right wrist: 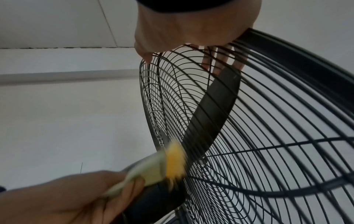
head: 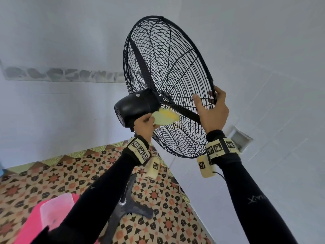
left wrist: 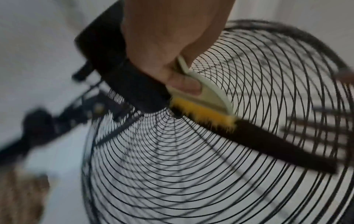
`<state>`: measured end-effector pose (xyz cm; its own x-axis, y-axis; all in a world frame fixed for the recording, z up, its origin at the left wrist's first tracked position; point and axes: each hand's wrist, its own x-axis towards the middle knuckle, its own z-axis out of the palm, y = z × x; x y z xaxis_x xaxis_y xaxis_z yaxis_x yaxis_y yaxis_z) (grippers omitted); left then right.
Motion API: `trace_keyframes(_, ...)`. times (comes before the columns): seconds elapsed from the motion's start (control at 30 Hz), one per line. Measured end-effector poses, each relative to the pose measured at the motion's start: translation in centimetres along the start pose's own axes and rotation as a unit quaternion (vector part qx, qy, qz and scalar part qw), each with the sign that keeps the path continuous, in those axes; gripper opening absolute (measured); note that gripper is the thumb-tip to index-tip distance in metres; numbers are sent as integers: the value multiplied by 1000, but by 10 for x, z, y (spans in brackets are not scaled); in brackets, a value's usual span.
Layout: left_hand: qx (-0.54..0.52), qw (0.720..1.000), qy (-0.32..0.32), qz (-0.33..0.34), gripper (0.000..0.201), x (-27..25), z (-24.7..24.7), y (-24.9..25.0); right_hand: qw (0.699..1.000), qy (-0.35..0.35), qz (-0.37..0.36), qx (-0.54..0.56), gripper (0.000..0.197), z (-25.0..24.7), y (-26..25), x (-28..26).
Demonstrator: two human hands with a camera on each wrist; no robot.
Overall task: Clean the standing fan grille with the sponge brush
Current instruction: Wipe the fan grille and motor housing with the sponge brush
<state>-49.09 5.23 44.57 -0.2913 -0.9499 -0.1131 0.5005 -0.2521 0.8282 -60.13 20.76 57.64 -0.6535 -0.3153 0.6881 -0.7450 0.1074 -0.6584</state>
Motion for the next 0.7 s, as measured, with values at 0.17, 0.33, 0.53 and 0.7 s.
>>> trace_keyframes(0.17, -46, 999, -4, -3, 31, 0, 0, 13, 1000, -3, 2, 3, 75, 0, 1, -4)
trace_keyframes(0.33, 33, 999, -3, -20, 31, -4, -3, 0, 1000, -2, 5, 17, 75, -1, 0, -3)
trace_keyframes(0.53, -13, 999, 11, 35, 34, -6, -2, 28, 1000, -14, -3, 17, 76, -3, 1, -5)
trace_keyframes(0.7, -20, 999, 1, 47, 34, -33, 6, 22, 1000, -9, 1, 16, 77, -1, 0, -5)
